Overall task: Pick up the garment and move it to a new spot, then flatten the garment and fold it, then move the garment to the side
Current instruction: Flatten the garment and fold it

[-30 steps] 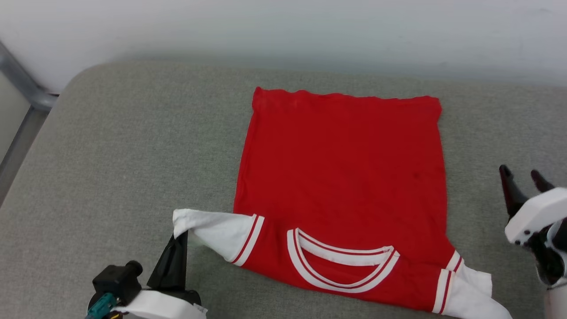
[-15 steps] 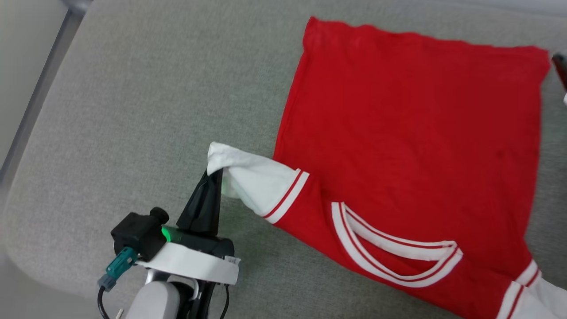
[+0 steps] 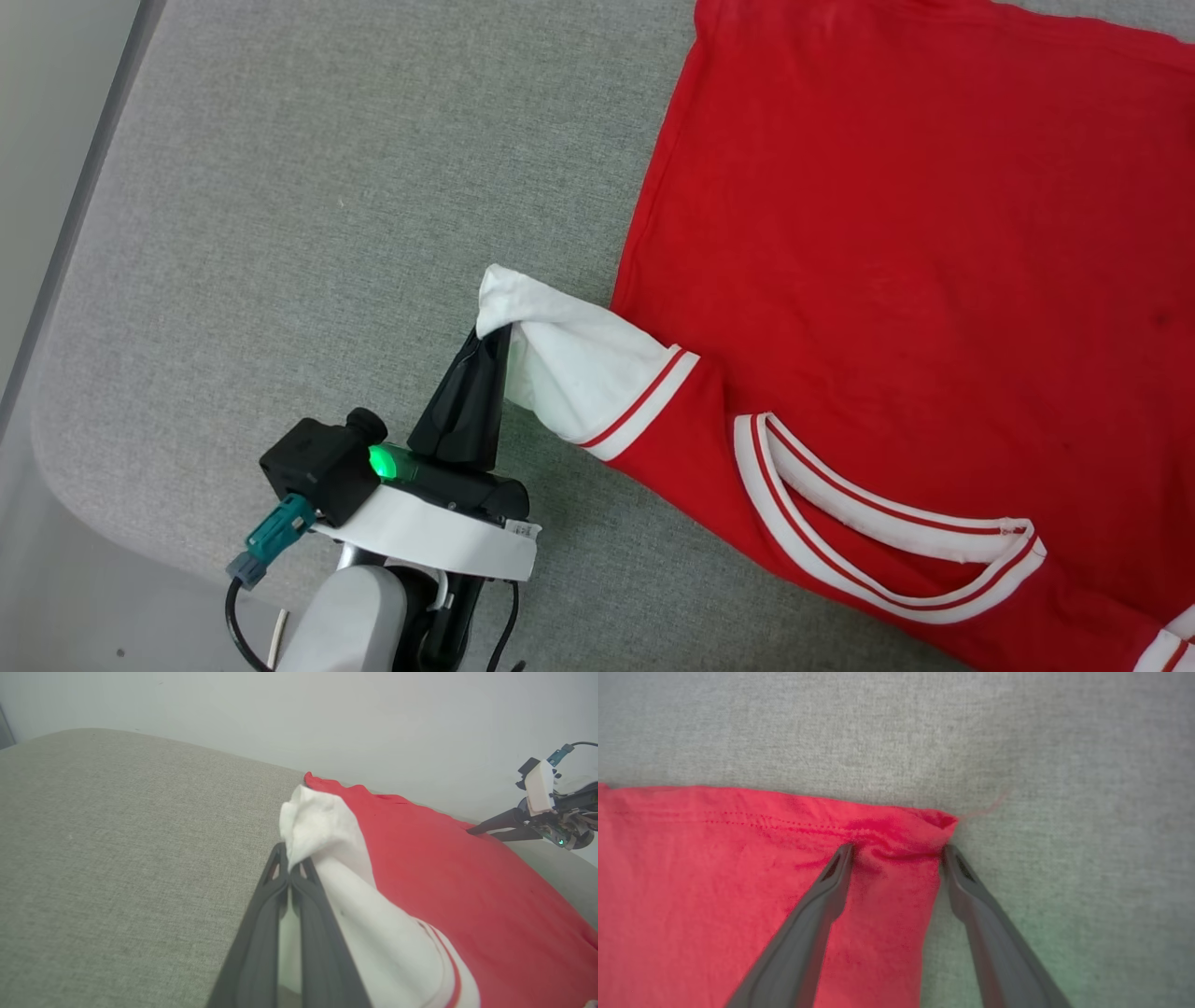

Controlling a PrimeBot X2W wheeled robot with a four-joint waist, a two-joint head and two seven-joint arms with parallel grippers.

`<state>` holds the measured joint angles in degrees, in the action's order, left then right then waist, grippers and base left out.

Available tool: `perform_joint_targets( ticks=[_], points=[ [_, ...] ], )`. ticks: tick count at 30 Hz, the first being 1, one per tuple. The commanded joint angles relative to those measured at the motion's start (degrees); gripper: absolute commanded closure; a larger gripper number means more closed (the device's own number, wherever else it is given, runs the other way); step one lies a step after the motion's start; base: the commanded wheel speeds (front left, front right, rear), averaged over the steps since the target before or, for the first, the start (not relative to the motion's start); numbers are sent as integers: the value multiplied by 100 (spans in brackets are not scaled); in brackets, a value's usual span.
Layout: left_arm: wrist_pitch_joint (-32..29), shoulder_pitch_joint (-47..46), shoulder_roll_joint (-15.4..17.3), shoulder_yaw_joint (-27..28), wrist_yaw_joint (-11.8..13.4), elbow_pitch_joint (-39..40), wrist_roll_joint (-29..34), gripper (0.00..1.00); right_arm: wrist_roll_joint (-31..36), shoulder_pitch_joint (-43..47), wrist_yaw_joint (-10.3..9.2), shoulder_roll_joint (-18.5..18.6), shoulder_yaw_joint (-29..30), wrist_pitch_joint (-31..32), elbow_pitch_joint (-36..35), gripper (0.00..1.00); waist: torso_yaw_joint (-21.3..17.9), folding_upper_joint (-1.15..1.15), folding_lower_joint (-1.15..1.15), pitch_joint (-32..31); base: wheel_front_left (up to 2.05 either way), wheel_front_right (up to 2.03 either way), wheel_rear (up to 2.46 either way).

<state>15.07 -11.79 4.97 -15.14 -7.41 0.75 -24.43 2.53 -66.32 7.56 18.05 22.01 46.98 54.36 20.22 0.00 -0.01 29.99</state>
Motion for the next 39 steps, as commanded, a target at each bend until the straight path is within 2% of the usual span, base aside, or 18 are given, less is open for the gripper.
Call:
perform_joint_targets(
  ticks=[1,2,7,11,16,21,25,30,35,39],
  points=[
    [13,-79,10,-15,-12,-48,-47,100,265,568,-15,-64,96,465,478,71,22,0,1,-1,0,0,0],
    [13,-89,5,-31,-12,-68,-63,100,336,592,-15,-64,169,565,477,100,35,0,1,-5,0,0,0],
    [13,-152,7,-75,-11,-162,-55,100,663,506,-14,81,206,522,17,100,149,0,1,-44,0,0,0],
    [13,-83,26,-6,-7,-234,-10,100,670,398,-14,254,183,494,-403,100,133,0,1,-255,0,0,0],
    [13,113,98,117,-7,-316,64,100,498,414,-12,311,-97,430,-900,100,-81,0,1,-652,0,0,0],
    [13,366,151,255,-7,-398,124,100,25,887,-12,442,-526,413,-1435,100,-393,0,1,-1139,0,0,0],
    [13,639,158,453,-7,-477,187,100,-539,1649,-11,560,-783,473,-2087,100,-694,0,1,-1612,0,0,0],
    [13,954,146,654,-7,-549,254,100,-1220,2901,-10,679,-717,625,-3123,100,-1058,0,1,-2074,0,0,0],
    [13,1204,131,803,-7,-653,298,100,-1617,4437,-10,407,-289,693,-4177,100,-1338,0,1,-2487,0,0,0],
    [13,1401,131,900,4,-733,303,100,-1790,5684,-10,-18,28,709,-4889,100,-1525,0,1,-2732,0,0,0]
  ],
)
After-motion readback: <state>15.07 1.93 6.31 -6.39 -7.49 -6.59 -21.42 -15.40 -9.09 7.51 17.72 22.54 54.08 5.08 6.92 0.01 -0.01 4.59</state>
